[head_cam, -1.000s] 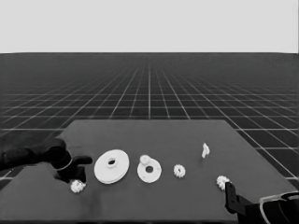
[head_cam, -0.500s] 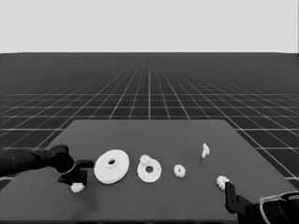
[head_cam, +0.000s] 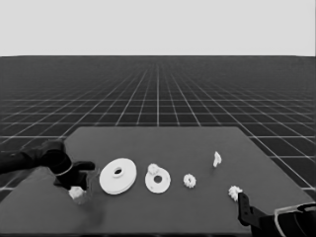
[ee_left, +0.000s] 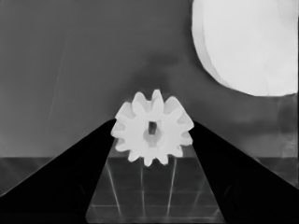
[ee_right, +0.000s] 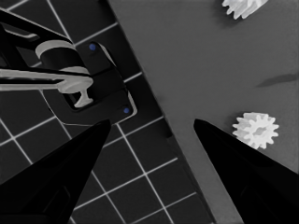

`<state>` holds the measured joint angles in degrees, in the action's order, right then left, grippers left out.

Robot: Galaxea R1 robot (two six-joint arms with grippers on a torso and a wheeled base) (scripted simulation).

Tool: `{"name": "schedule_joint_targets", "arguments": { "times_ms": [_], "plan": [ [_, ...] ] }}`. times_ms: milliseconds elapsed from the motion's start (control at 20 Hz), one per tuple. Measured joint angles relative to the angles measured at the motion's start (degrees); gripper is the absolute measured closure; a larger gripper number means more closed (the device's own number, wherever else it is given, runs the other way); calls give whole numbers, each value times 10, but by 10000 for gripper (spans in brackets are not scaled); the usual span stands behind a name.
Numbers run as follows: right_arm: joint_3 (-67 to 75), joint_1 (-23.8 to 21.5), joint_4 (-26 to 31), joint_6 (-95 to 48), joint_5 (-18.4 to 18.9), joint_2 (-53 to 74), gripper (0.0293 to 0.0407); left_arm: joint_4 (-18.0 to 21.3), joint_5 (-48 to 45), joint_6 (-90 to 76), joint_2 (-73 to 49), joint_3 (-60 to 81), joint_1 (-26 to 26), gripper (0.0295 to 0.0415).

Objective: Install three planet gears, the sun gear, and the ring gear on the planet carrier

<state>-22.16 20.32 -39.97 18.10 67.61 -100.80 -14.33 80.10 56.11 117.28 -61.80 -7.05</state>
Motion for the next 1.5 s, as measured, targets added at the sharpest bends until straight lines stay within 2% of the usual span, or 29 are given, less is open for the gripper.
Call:
{"name": "schedule_joint_targets", "arguments": {
  "times_ms": [150, 400, 450, 500, 550, 600, 700, 900, 950, 1050, 1400, 1500],
  "plan": [
    [0, 0, 0, 0, 0, 0, 315, 34, 23, 1, -8, 14, 43, 398],
    [0, 0, 0, 0, 0, 0, 315, 43, 29, 1, -9, 15, 53, 398],
    [0, 0, 0, 0, 0, 0, 315, 20, 75, 224, 90, 66, 59, 398],
    [0, 0, 0, 0, 0, 0, 315, 22, 102, 336, 262, 46, 62, 398],
    [0, 0, 0, 0, 0, 0, 315, 28, 105, 358, 371, -20, 63, 398],
    [0, 0, 0, 0, 0, 0, 315, 31, 103, 351, 432, -77, 64, 398],
    [0, 0, 0, 0, 0, 0, 315, 33, 99, 332, 484, -142, 64, 398],
    [0, 0, 0, 0, 0, 0, 315, 35, 96, 320, 507, -177, 64, 398],
    [0, 0, 0, 0, 0, 0, 315, -7, 92, 307, 511, -195, 25, 398],
    [0, 0, 0, 0, 0, 0, 315, -44, 84, 289, 516, -221, -16, 399],
    [0, 0, 0, 0, 0, 0, 315, -61, 77, 278, 520, -237, -33, 399],
    [0, 0, 0, 0, 0, 0, 315, -62, 77, 278, 520, -237, -34, 339]
  ]
}}
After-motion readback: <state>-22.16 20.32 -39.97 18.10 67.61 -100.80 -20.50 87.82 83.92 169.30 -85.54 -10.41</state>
